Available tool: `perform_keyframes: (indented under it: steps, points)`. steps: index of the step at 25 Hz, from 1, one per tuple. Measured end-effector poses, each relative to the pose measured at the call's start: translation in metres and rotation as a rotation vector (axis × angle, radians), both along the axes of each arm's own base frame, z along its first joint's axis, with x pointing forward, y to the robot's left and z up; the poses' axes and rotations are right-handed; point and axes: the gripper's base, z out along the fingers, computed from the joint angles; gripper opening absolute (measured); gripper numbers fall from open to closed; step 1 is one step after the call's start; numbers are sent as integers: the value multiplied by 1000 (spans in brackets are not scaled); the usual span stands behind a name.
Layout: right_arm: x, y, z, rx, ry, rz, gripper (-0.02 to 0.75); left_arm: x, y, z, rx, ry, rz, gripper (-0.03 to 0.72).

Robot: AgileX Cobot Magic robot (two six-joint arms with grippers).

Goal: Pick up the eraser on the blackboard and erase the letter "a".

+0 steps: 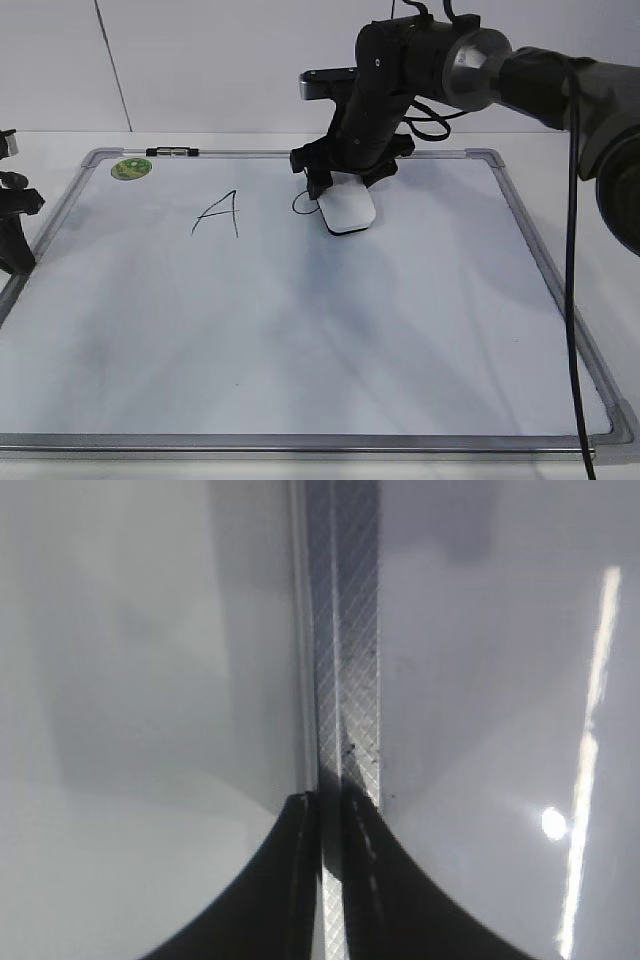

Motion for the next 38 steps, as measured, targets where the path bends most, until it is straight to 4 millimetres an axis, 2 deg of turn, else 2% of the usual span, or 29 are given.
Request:
perform_keyframes:
  steps: [38]
  points:
    - [1, 0, -3, 7, 2, -29, 549, 0, 0, 0, 0, 0, 0, 18]
